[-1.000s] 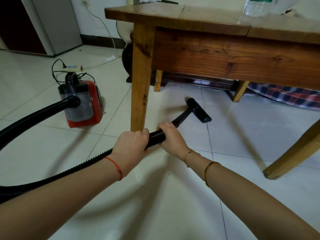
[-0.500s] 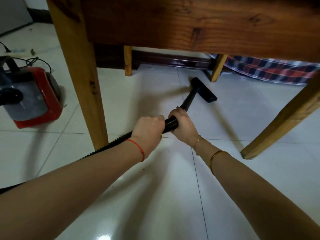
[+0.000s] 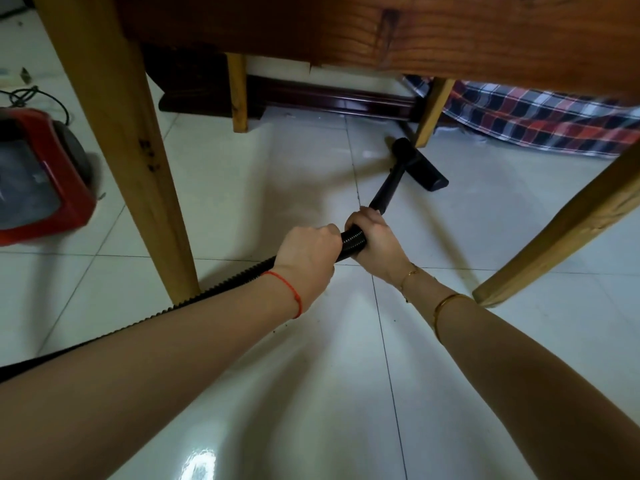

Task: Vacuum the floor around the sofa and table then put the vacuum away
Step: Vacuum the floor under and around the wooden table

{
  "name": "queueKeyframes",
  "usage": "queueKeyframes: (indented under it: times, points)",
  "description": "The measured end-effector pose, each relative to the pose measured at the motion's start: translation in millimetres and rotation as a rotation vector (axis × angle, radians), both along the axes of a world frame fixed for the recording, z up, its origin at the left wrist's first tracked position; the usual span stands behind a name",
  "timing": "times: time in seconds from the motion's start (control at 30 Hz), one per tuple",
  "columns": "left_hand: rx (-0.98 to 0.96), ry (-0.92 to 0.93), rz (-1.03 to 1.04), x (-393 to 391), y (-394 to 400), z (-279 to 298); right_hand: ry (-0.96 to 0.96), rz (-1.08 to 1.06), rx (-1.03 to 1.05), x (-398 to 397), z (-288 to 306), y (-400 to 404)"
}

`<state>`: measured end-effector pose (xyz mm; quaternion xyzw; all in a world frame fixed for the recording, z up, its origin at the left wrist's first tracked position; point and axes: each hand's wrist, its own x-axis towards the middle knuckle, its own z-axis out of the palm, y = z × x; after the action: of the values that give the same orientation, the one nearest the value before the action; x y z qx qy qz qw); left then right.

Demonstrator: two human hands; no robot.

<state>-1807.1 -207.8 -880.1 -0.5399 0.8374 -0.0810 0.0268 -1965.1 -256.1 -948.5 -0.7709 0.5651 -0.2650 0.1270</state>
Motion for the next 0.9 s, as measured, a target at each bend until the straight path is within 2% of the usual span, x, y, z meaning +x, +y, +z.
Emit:
queueKeyframes:
  times: [0.4, 0.63, 0.9]
  points:
    - [-0.011, -0.023, 0.010, 84, 60, 27, 0.339, 0.080, -0.183, 74, 24, 48]
    - [-0.030, -0.050, 0.022, 119, 89, 54, 0.337, 0.097, -0.297, 109, 45, 72]
    - [-0.060, -0.041, -0.005, 134, 114, 66, 0.466, 0.112, -0.375, 115, 63, 97]
